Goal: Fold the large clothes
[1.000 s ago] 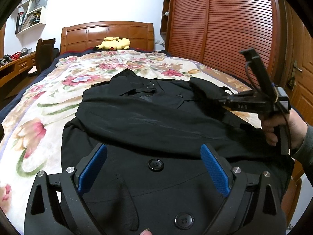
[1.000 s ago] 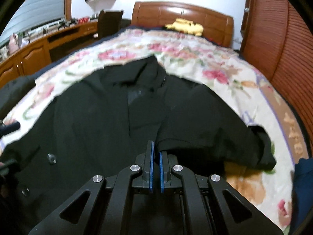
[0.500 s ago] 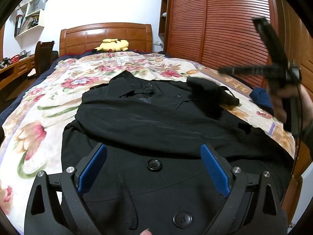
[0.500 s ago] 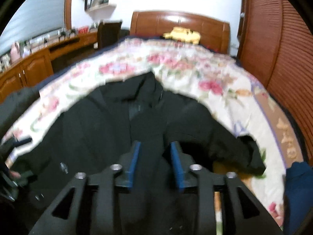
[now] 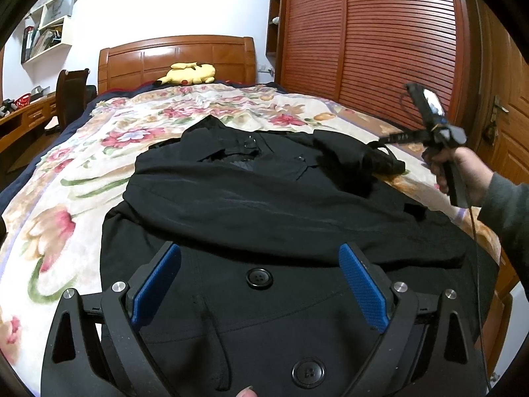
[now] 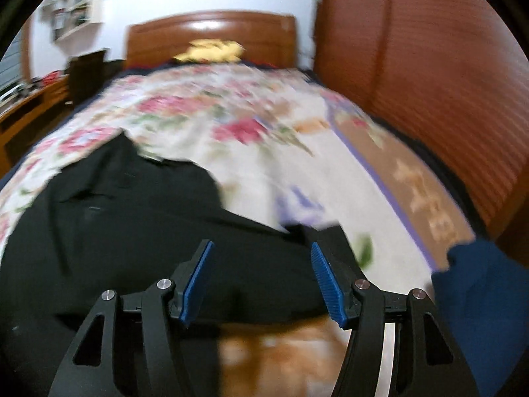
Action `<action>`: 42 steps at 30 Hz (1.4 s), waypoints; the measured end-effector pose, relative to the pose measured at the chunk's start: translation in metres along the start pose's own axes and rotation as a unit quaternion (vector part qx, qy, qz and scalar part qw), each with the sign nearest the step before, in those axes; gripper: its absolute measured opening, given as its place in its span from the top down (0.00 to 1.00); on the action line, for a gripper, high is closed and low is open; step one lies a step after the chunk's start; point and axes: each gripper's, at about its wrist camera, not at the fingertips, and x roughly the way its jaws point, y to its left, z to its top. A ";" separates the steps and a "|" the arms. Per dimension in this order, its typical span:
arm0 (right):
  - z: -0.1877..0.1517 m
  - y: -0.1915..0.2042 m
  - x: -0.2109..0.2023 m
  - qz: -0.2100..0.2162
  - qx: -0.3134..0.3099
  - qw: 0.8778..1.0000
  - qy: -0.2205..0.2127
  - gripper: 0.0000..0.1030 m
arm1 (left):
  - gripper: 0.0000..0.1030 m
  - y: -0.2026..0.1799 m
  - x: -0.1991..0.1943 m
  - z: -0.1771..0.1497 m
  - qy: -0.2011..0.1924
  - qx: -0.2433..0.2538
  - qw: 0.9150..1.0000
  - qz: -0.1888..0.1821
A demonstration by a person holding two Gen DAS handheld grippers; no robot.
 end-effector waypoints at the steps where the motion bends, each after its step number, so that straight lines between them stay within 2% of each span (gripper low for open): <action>1: 0.000 -0.006 0.010 -0.005 0.011 1.000 0.012 0.39 | 0.06 0.000 0.001 0.000 0.001 0.000 1.000 -0.001; 6: -0.006 -0.034 0.050 -0.024 0.055 0.996 0.062 0.39 | 0.06 -0.001 0.003 0.000 0.005 -0.001 1.000 -0.002; 10: -0.014 -0.038 0.076 -0.028 0.052 0.992 0.114 0.25 | 0.06 -0.003 0.004 0.000 0.006 0.001 1.000 -0.001; 11: -0.014 -0.036 0.082 -0.029 0.049 0.991 0.123 0.25 | 0.06 -0.003 0.004 0.000 0.005 0.001 1.000 0.000; 19: -0.019 -0.031 0.086 -0.031 0.040 0.991 0.121 0.25 | 0.06 0.000 0.004 -0.001 0.005 -0.007 1.000 -0.004; 21: -0.021 -0.030 0.085 -0.032 0.036 0.992 0.115 0.31 | 0.06 0.001 0.005 0.000 0.008 -0.010 1.000 -0.008; 23: -0.029 -0.030 0.067 -0.016 0.026 0.994 0.108 0.53 | 0.06 0.004 0.005 0.001 0.010 -0.016 1.000 -0.010; 24: -0.030 -0.027 0.065 -0.012 0.019 0.994 0.106 0.61 | 0.06 0.004 0.006 0.001 0.010 -0.018 1.000 -0.011; 25: -0.030 -0.022 0.062 -0.010 0.009 0.994 0.105 0.75 | 0.06 0.005 0.006 0.001 0.010 -0.019 1.000 -0.012; 28: -0.028 -0.005 0.045 -0.020 -0.028 0.995 0.092 0.78 | 0.06 0.005 0.004 0.001 0.006 -0.019 1.000 -0.013; 34: -0.014 0.024 -0.016 0.004 -0.047 0.999 0.021 0.86 | 0.06 0.005 -0.005 -0.003 0.002 -0.013 1.000 -0.011; 42: -0.006 0.070 -0.092 0.040 -0.088 0.994 -0.049 0.88 | 0.06 0.012 -0.018 -0.005 -0.002 -0.015 1.000 -0.004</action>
